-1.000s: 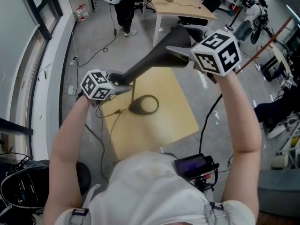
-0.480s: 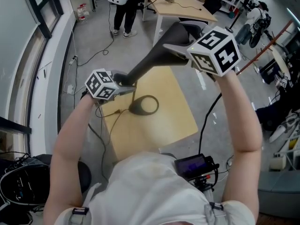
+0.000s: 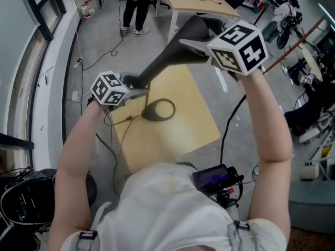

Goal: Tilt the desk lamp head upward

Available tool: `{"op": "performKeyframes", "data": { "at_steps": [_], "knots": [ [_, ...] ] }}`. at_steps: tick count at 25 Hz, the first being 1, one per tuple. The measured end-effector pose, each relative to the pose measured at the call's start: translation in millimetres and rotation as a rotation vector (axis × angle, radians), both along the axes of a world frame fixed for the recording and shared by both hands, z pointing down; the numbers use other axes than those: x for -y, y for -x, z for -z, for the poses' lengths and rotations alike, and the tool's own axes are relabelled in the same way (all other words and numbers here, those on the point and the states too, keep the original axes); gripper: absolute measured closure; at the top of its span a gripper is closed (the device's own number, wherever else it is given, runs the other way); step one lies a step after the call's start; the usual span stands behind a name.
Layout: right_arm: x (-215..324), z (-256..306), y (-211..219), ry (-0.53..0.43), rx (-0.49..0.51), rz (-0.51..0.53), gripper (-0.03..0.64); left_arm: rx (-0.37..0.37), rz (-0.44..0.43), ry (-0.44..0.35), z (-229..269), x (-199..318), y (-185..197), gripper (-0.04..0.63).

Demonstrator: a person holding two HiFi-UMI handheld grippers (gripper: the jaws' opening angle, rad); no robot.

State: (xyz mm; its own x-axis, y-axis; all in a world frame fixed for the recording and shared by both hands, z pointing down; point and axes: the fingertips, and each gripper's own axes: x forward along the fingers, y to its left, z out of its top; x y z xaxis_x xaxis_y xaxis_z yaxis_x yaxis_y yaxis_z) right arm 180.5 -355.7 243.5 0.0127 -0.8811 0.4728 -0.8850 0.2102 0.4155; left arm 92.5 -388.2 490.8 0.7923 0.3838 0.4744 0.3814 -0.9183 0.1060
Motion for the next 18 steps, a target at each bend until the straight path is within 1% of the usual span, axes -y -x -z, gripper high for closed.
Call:
{"op": "performKeyframes", "data": {
  "at_steps": [2,5,6,8,10,12,13,16,18],
  "knots": [
    [5,3,2,-0.027,0.006,0.010,0.270,-0.034,0.024,-0.010,5,10,3,0.371],
    [5,13,5,-0.070,-0.005,0.017,0.280,-0.085,0.050,-0.078,14,14,1,0.368],
    [2,14,5,-0.079,-0.013,0.016,0.285,-0.094,0.058,-0.094,14,11,0,0.355],
    [-5,13,4,-0.099,-0.029,0.007,0.295,-0.118,0.088,-0.095,16,10,2,0.330],
    [-11,13,0,-0.132,-0.023,-0.012,0.296,-0.157,0.130,-0.080,23,15,9,0.326],
    [-17,15,-6,-0.187,0.030,-0.044,0.300,-0.199,0.171,-0.061,28,21,18,0.316],
    [-22,17,-9,-0.221,0.077,-0.058,0.310,-0.218,0.187,-0.048,29,23,24,0.316],
    [-39,25,-8,-0.330,0.265,-0.072,0.344,-0.258,0.215,-0.005,28,24,42,0.313],
    [-53,30,-8,-0.393,0.352,-0.083,0.380,-0.284,0.252,0.023,27,26,51,0.314]
  ]
}}
